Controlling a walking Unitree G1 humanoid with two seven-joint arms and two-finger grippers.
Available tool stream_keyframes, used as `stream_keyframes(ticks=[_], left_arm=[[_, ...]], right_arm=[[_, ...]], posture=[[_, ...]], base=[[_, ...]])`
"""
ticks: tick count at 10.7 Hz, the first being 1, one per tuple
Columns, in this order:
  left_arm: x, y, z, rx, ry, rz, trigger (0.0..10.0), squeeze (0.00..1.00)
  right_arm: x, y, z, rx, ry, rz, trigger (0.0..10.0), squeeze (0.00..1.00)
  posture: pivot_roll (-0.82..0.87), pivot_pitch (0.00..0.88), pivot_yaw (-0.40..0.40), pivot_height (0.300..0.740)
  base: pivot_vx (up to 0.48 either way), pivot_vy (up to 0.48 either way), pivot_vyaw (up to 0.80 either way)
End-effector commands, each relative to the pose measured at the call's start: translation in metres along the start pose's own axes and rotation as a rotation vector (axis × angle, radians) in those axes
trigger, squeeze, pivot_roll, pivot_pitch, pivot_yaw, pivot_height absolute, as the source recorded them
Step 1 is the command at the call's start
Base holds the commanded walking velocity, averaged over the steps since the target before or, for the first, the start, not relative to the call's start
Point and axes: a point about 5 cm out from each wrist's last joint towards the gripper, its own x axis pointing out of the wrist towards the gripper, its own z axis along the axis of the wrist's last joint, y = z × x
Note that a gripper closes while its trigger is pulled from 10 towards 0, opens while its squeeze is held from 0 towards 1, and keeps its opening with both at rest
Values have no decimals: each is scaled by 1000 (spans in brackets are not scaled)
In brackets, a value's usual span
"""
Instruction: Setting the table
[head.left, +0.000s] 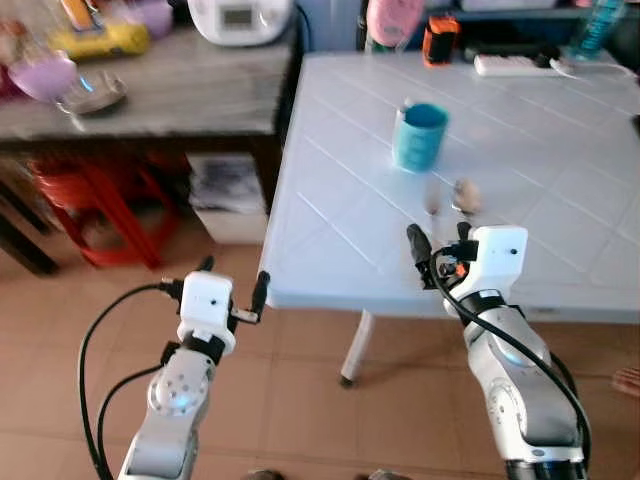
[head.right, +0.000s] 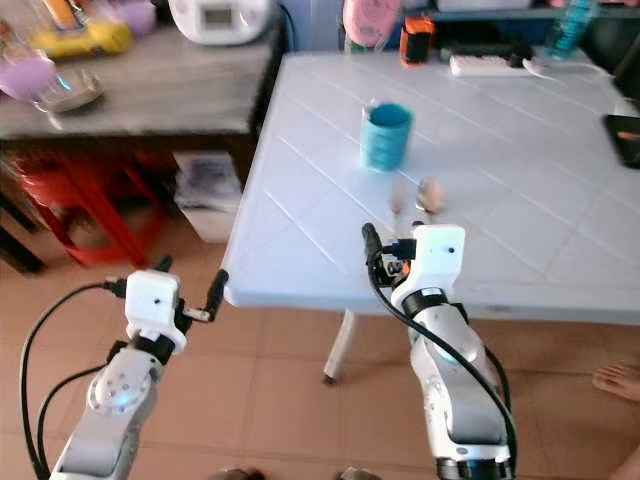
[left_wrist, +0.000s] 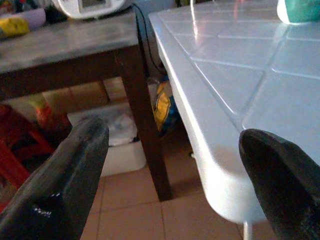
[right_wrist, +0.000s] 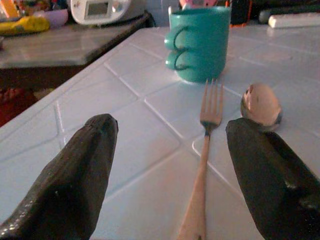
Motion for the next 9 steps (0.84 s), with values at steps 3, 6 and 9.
stream_keyframes(ticks=[3, 6, 9], left_arm=[[-3, 5, -5, -5, 20, 12, 10000, 0], [-1, 1, -2, -20, 4, 5, 10000, 0], [-3, -3, 0, -48, -2, -40, 10000, 0]], right_arm=[[0, 1, -3, 9, 19, -8, 10000, 0], [4, -5, -6, 3, 41, -51, 10000, 0], [0, -17, -10, -8, 63, -137, 10000, 0]], posture=[[-50, 170, 62, 740], [-50, 170, 62, 740], [-42, 179, 71, 740]], base=[[0, 0, 0], [0, 0, 0], [0, 0, 0]])
